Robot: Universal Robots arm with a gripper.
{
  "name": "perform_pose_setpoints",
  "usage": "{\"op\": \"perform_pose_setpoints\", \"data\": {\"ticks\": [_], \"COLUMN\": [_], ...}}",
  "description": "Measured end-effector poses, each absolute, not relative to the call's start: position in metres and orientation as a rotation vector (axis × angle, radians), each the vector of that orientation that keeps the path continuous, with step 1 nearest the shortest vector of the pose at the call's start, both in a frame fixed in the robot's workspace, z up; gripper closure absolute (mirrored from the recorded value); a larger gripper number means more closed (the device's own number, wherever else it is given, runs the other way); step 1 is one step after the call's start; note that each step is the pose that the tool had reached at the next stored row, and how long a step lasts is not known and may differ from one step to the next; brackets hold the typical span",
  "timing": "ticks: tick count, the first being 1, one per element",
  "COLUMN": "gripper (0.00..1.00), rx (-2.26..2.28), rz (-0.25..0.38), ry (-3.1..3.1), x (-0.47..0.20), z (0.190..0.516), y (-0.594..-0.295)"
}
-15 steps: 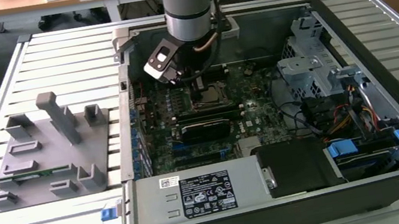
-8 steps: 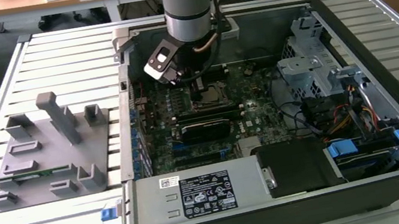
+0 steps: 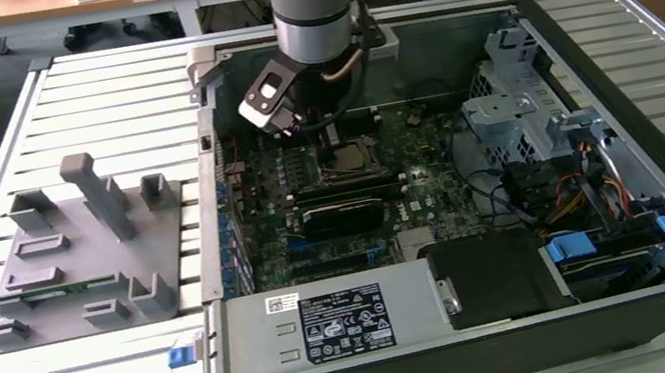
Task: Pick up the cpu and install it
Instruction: 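Close the cpu cover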
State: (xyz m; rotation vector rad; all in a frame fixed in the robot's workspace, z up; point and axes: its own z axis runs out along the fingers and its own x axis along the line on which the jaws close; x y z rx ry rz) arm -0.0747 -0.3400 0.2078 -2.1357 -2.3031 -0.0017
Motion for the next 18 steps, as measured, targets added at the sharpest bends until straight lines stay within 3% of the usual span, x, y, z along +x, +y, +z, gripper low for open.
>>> {"op": "perform_pose_setpoints", "data": {"ticks": [18], "gripper": [0.89], "rx": [-2.134], "rz": [0.001], "ry": [-2.302], "x": [-0.048], "z": [0.21], "y": [-0.34]}}
